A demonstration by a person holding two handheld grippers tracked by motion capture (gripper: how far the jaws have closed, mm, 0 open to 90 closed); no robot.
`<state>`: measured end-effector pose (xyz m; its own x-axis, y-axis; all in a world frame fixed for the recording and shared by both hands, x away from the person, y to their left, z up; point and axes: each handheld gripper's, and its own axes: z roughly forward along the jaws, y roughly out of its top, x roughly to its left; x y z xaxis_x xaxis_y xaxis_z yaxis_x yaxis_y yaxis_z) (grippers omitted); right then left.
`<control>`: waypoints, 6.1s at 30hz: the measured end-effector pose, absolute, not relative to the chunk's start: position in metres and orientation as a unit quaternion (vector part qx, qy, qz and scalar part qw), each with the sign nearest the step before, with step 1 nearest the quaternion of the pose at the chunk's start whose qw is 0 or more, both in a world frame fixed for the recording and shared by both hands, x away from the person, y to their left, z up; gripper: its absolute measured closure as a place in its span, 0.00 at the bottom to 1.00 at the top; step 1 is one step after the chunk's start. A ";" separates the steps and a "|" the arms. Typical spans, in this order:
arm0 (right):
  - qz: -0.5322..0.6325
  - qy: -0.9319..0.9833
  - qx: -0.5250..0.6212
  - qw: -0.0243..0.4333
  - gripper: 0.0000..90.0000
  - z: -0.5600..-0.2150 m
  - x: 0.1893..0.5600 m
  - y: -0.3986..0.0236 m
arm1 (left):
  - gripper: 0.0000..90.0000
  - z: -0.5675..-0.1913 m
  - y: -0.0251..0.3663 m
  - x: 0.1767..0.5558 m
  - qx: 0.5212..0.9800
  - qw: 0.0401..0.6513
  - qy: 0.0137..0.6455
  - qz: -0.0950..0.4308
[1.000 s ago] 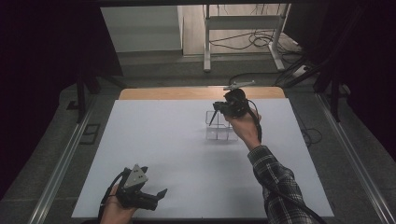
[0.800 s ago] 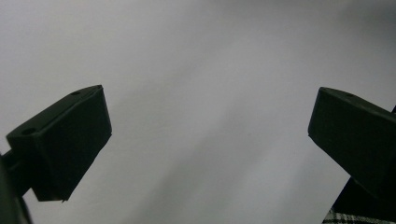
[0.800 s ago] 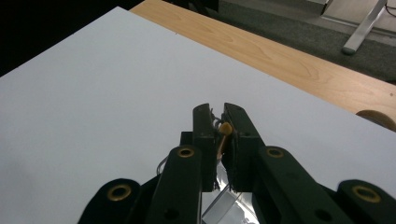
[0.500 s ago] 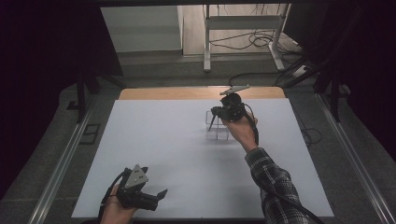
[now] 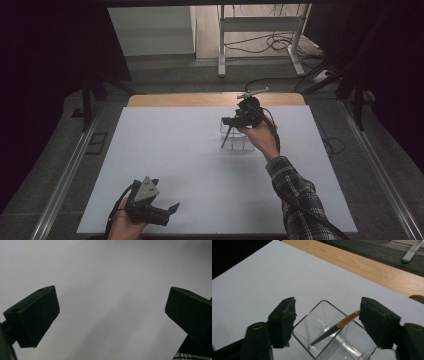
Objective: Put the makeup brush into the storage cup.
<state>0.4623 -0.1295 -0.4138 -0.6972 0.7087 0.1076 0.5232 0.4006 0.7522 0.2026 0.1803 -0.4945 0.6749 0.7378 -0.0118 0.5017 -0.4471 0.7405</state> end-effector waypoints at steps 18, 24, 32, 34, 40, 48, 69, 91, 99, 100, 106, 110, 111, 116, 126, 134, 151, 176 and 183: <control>0.412 0.833 0.346 0.130 0.12 -0.404 0.455 -0.134 | 0.00 -0.495 0.181 0.203 0.834 0.374 0.373 0.159; 0.415 0.834 0.339 0.133 0.10 -0.399 0.451 -0.135 | 0.00 -0.494 0.181 0.203 0.834 0.373 0.375 0.154; 0.416 0.836 0.332 0.133 0.08 -0.394 0.444 -0.137 | 0.00 -0.493 0.182 0.203 0.829 0.383 0.380 0.149; 0.416 0.837 0.330 0.133 0.07 -0.393 0.442 -0.138 | 0.00 -0.493 0.182 0.203 0.829 0.383 0.379 0.150; 0.419 0.838 0.323 0.134 0.07 -0.390 0.435 -0.141 | 0.00 -0.493 0.182 0.203 0.828 0.385 0.378 0.154; 0.421 0.840 0.315 0.138 0.05 -0.389 0.425 -0.146 | 0.00 -0.493 0.183 0.203 0.828 0.386 0.378 0.150; 0.414 0.850 0.299 0.126 0.04 -0.400 0.402 -0.151 | 0.01 -0.493 0.182 0.202 0.828 0.387 0.378 0.148; 0.419 0.854 0.282 0.125 0.00 -0.402 0.375 -0.154 | 0.01 -0.493 0.181 0.202 0.829 0.389 0.374 0.146; 0.422 0.854 0.277 0.126 0.00 -0.404 0.364 -0.155 | 0.01 -0.493 0.182 0.201 0.828 0.393 0.373 0.146; 0.421 0.854 0.276 0.127 0.00 -0.404 0.362 -0.155 | 0.01 -0.493 0.182 0.201 0.828 0.393 0.373 0.146; 0.418 0.855 0.276 0.135 0.00 -0.411 0.355 -0.159 | 0.00 -0.493 0.182 0.201 0.827 0.396 0.373 0.144; 0.418 0.854 0.280 0.135 0.00 -0.416 0.351 -0.162 | 0.00 -0.493 0.183 0.202 0.827 0.396 0.373 0.144; 0.418 0.854 0.280 0.135 0.00 -0.418 0.350 -0.163 | 0.00 -0.493 0.183 0.202 0.827 0.395 0.373 0.145; 0.421 0.851 0.284 0.132 0.00 -0.424 0.345 -0.164 | 0.00 -0.493 0.183 0.202 0.827 0.394 0.373 0.145; 0.414 0.852 0.292 0.130 0.00 -0.434 0.334 -0.169 | 0.00 -0.493 0.183 0.202 0.825 0.397 0.374 0.145; 0.413 0.852 0.293 0.135 0.00 -0.438 0.324 -0.173 | 0.00 -0.493 0.185 0.202 0.825 0.397 0.374 0.148; 0.415 0.851 0.292 0.138 0.00 -0.438 0.305 -0.183 | 0.00 -0.492 0.186 0.202 0.823 0.400 0.375 0.148; 0.413 0.848 0.302 0.138 0.00 -0.445 0.281 -0.205 | 0.00 -0.492 0.193 0.202 0.820 0.399 0.381 0.153; 0.414 0.845 0.308 0.143 0.00 -0.445 0.276 -0.215 | 0.00 -0.492 0.197 0.201 0.818 0.398 0.386 0.155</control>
<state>0.2761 -0.2150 -0.4452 -0.7700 0.6379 0.0133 0.4013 0.4681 0.7873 0.2011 0.1974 -0.4923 0.6546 0.7541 -0.0536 0.5078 -0.3860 0.7702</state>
